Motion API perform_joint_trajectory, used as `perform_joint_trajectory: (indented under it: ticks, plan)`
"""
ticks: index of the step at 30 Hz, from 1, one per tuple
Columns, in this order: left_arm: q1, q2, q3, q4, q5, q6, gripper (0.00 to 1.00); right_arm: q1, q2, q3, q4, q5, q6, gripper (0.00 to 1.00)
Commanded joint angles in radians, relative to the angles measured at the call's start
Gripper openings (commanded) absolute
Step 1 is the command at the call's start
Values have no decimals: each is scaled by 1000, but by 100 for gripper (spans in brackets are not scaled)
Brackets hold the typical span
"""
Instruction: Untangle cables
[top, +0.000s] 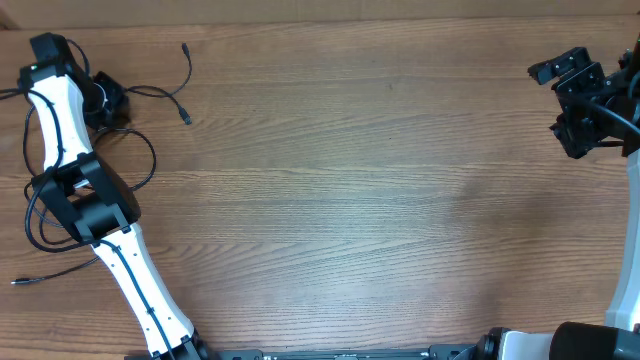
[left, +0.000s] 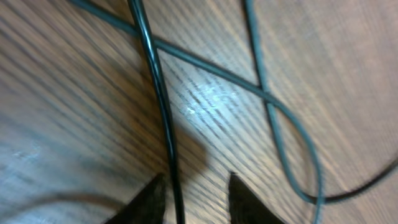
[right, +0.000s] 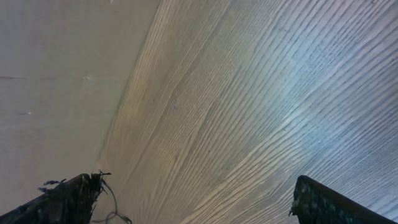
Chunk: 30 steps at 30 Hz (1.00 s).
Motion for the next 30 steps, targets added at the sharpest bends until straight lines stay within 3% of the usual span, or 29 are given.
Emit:
perform_joint_trajectory:
  ticks: [1, 2, 3, 6, 10, 18, 24, 25, 26, 30]
  plan:
    - [1, 0, 125, -23, 12, 3, 45, 5, -3, 1, 12, -4, -2, 100]
    - [1, -2, 151, -29, 12, 3, 57, 5, -3, 1, 14, -4, -2, 100]
    - [-2, -6, 198, -42, 13, 3, 84, 5, -3, 1, 17, -4, -2, 100]
    - [-18, -6, 245, -59, 13, 3, 99, 5, -3, 1, 23, -4, -2, 100]
    - [-53, -1, 229, -60, -24, -32, 100, 5, -2, 1, 24, -4, -2, 100]
    - [-142, 29, 214, -27, -265, -83, 100, 5, 2, 1, 19, -4, -2, 100]
    - [-139, 47, 212, 8, -248, -157, 86, 5, 8, 1, 17, -4, -2, 100]
    - [-135, 50, 212, 10, -235, -162, 79, 5, 10, 1, 16, -4, -2, 100]
    - [-124, 63, 212, 13, -211, -168, 65, 5, 18, 1, 13, -4, -2, 100]
    - [-111, 89, 211, 8, -185, -185, 72, 5, 40, 1, 12, -4, -2, 100]
